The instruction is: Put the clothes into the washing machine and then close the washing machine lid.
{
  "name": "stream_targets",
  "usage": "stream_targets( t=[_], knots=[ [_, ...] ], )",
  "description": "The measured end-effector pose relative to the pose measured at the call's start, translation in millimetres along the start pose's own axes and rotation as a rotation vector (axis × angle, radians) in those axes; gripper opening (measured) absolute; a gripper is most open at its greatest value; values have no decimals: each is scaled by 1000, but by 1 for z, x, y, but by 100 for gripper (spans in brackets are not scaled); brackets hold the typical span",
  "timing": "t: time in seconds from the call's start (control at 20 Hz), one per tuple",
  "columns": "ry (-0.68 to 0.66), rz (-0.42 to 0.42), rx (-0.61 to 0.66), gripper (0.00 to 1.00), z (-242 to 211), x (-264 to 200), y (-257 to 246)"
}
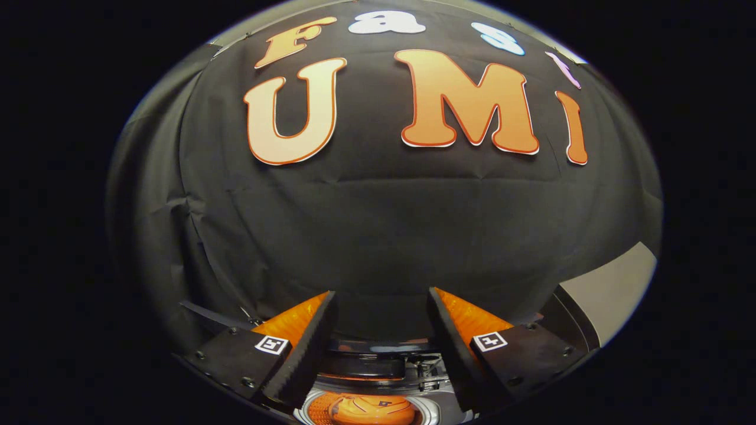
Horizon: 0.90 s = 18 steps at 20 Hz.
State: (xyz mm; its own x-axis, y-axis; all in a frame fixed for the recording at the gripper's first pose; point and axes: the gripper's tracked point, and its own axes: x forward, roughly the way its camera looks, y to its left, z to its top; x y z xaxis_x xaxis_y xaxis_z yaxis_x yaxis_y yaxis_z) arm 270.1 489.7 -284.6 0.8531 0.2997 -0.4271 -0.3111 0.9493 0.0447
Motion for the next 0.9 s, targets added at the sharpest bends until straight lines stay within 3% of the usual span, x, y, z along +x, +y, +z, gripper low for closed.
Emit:
stream_targets(
  t=[0.9],
  knots=[
    [-53,11,-14,98,-41,-74,2]
  ],
)
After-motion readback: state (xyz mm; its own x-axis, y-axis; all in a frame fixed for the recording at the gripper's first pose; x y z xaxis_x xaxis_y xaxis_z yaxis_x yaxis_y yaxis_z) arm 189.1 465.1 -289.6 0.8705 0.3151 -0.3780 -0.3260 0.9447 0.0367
